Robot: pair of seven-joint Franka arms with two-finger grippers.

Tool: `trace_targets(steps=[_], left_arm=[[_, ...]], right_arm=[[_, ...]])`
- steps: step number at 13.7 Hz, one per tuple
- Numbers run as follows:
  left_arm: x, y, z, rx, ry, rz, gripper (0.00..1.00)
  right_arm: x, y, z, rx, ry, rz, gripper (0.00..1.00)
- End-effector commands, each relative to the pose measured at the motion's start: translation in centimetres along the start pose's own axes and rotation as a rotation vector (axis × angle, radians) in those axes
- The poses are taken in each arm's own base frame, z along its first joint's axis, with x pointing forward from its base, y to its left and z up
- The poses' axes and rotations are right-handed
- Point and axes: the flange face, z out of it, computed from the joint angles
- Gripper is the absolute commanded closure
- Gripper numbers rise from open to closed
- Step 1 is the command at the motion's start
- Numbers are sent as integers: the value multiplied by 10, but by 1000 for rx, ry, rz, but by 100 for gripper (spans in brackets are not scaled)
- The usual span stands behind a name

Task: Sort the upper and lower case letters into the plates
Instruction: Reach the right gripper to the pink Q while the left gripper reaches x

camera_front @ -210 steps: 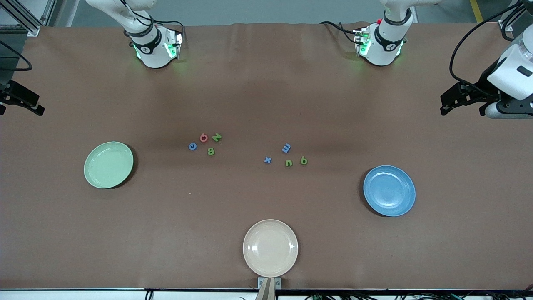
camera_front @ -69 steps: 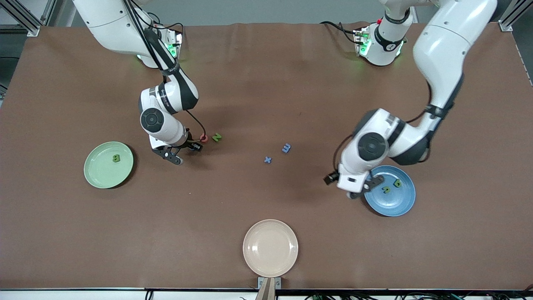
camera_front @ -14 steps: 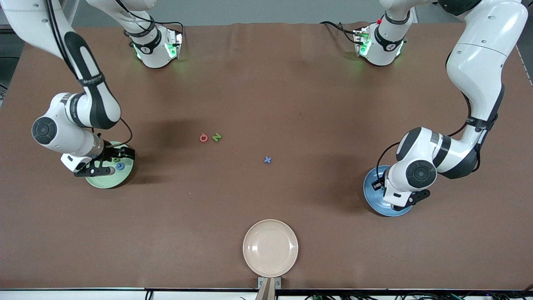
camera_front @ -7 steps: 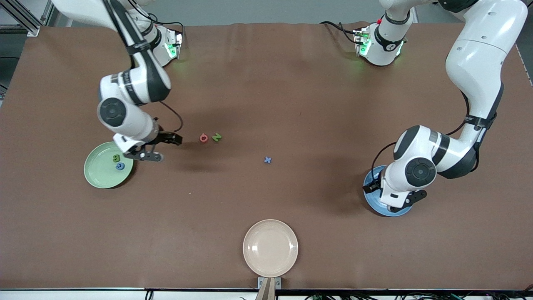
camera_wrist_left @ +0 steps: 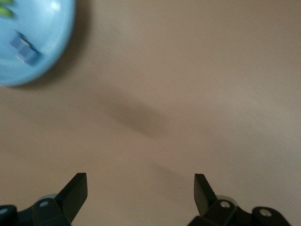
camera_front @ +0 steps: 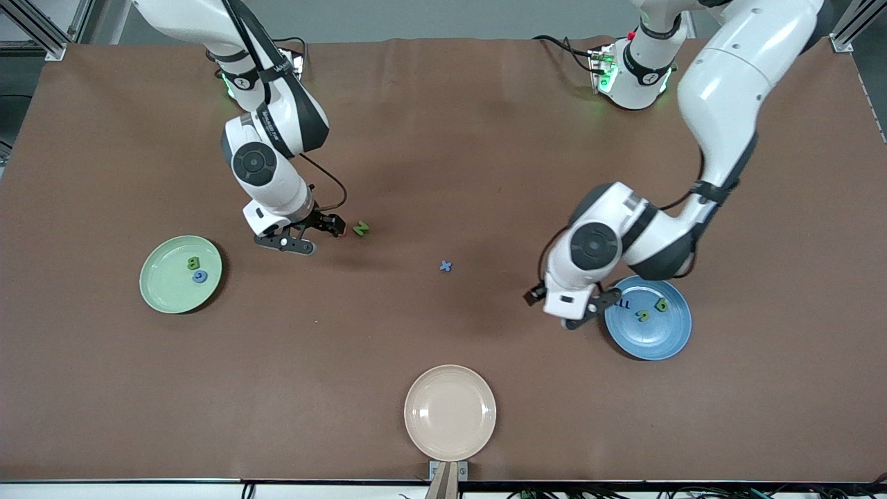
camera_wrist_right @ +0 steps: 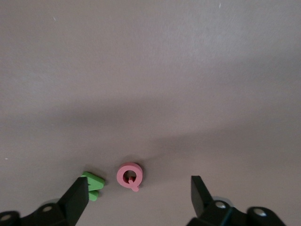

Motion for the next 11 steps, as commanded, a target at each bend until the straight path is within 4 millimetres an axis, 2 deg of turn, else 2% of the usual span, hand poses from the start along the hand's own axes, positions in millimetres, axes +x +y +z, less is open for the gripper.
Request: trace_targets(steps=[1,4,6,9,11], left_arm=[[-41,30,15,-38,-2,-44,0],[-72,50,29,-56,20,-79,1],[-88,64,41,-64,25,-134,6],[-118,92,49,-86,10,-245,12],[-140,103,51,-92,7,-302,14]], right_arm=[[-10,-4,13,5,7,32,12],[-13,-10,31,27,7,47,14],[-15,-9,41,21,-2,51,14],[-18,-8,53,9,-16,49,14],[-19,-7,61,-1,-26,48,15]])
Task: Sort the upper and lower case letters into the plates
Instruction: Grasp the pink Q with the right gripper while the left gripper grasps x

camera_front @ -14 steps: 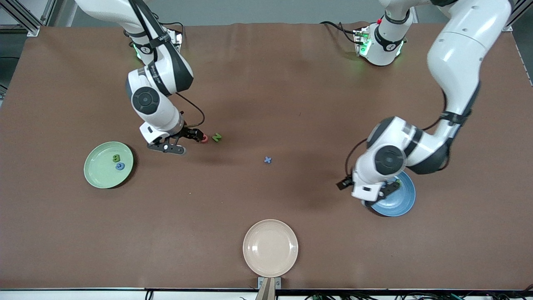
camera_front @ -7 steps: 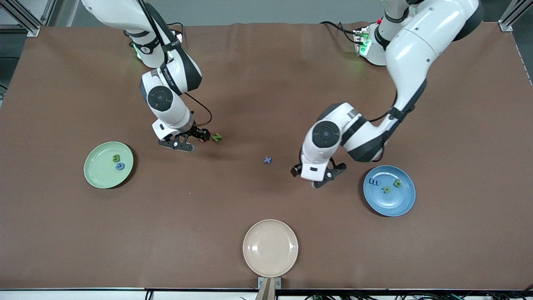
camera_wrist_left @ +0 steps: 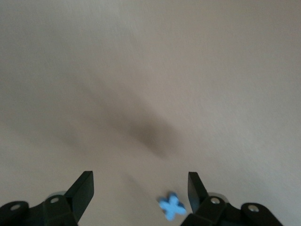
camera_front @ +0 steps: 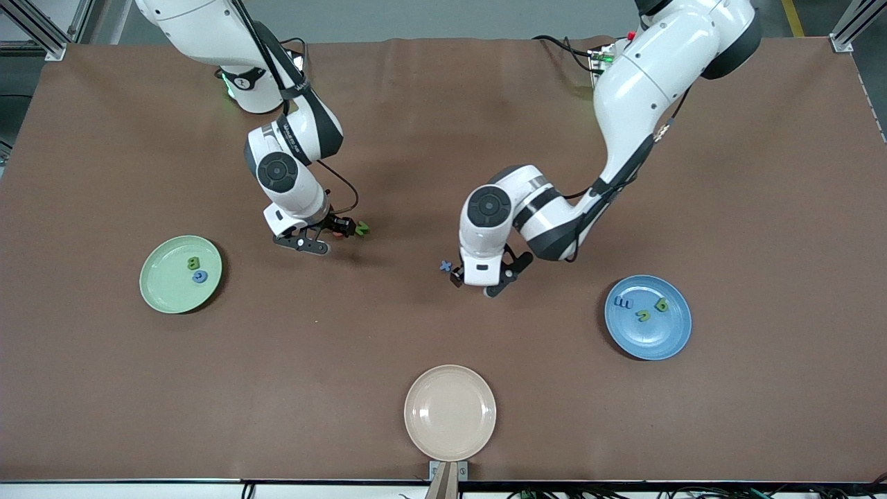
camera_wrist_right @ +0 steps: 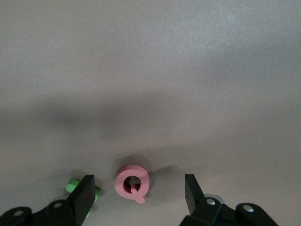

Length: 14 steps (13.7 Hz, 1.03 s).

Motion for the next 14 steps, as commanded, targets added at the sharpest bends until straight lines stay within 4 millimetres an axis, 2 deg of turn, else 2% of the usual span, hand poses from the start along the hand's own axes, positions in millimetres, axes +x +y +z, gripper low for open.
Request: trace_targets(steps=[1,3,5,7,9,11,14], left_arm=[[-19,13,4,-15,11,-87,15],[-30,14,13,-20,40,-108,17],[-25,16,20,-45,51,-176,21],[-32,19,23,-71,36,-226,24],[-39,19,24,-76,31,-267,27],[-48,17,33,-64,30,-284,29],[-47,17,36,-62,28,-306,32]], right_arm=[[-7,0,10,0,-7,20,17],[-10,-1,15,-7,-13,14,19],[-11,0,20,-13,-20,13,20],[-13,-2,22,-15,-22,8,22],[-13,-2,22,-16,-22,10,26],[-13,-1,25,-18,-24,10,30],[-14,-3,26,-19,-25,4,40]])
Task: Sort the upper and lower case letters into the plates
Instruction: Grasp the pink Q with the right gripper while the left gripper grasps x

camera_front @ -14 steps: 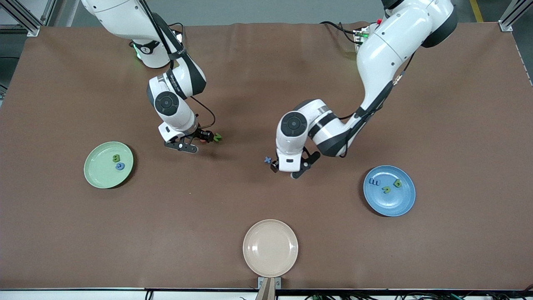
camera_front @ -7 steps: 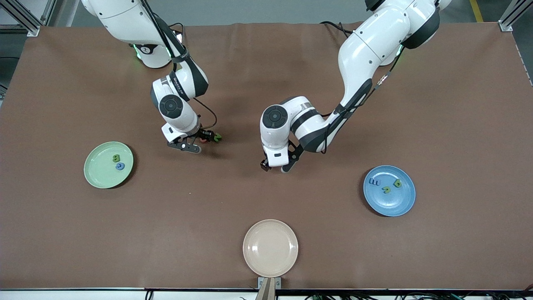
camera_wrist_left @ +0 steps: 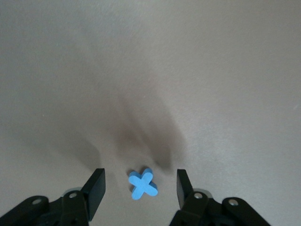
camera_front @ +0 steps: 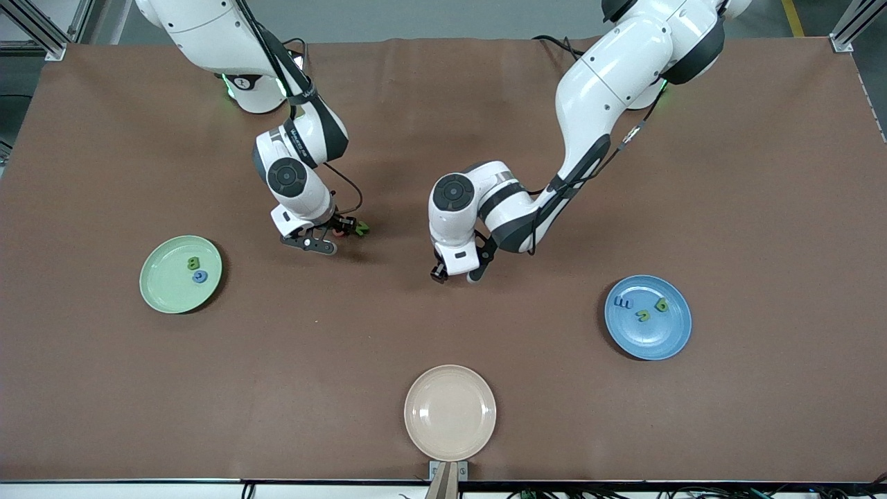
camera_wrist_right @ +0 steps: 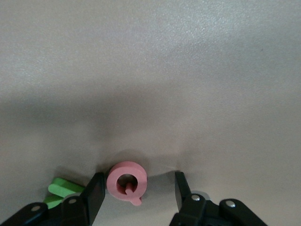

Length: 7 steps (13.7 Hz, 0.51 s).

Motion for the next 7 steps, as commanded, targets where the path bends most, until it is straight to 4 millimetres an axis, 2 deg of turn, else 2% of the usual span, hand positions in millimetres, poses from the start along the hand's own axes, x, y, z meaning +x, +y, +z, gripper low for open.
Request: trace_targets(steps=[1,3,5,7], left_arm=[[-3,5,1,-9,-7,-23,33],[-3,6,0,-15,-9,-24,37],[-10,11,3,-22,-18,-22,46],[-9,11,4,-22,-17,-24,48]], right_arm=[[-6,1,6,0,-1,16,43],[-6,1,6,0,-1,14,49],[-7,0,8,-2,-4,13,55],[-6,0,8,4,5,13,61]])
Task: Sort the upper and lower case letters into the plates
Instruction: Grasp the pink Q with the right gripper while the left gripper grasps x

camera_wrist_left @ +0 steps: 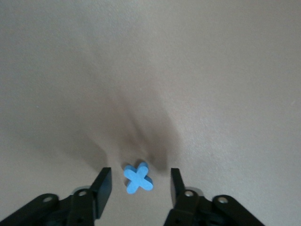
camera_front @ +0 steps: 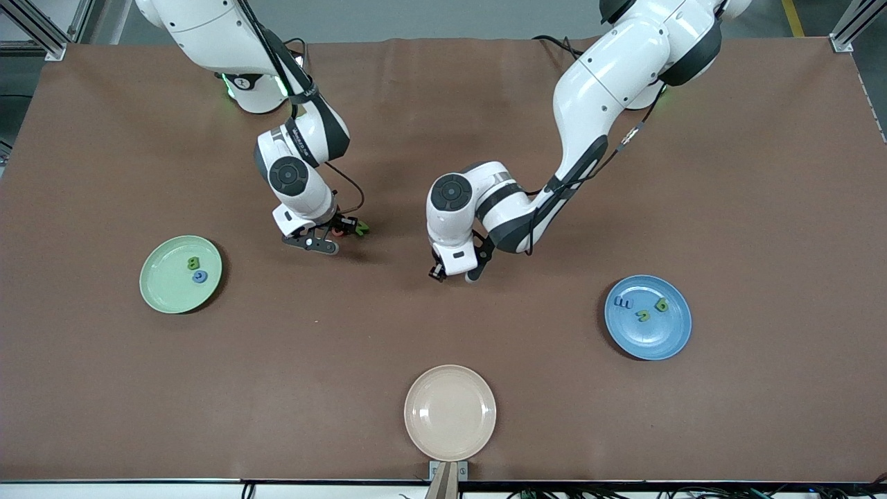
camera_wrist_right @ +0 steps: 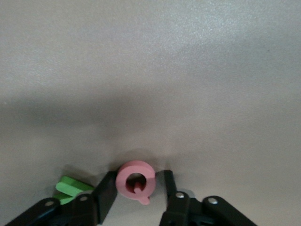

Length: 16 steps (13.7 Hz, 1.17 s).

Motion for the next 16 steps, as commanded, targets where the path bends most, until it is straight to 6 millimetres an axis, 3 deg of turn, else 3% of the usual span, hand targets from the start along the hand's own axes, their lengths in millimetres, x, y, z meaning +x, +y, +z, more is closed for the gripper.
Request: trace_targets(steps=[1,4,7,9,10,11,13,16], left_arm=[[-4,6,4,-10,-9,-16,48],[-4,5,8,-3,-10,-17,48],[-3,4,10,8,-14,-25,50],[-3,4,10,15,-22,-34,54],[-2,3,13,19,-22,-36,61],[-2,3,14,20,-22,-36,68],[-2,3,14,23,-26,-40,83],[-1,3,13,23,-22,-34,99]], right_arm=[[-5,4,10,-6,-6,17,64],[-5,3,9,-5,-4,14,78],[-6,3,1,-9,-11,-3,82],[-4,7,-26,-11,-19,-11,85],[0,18,-47,-18,-37,-41,85],[11,37,-67,-13,-47,-64,85],[37,93,-105,4,-67,-146,85],[77,185,-122,40,-66,-275,85]])
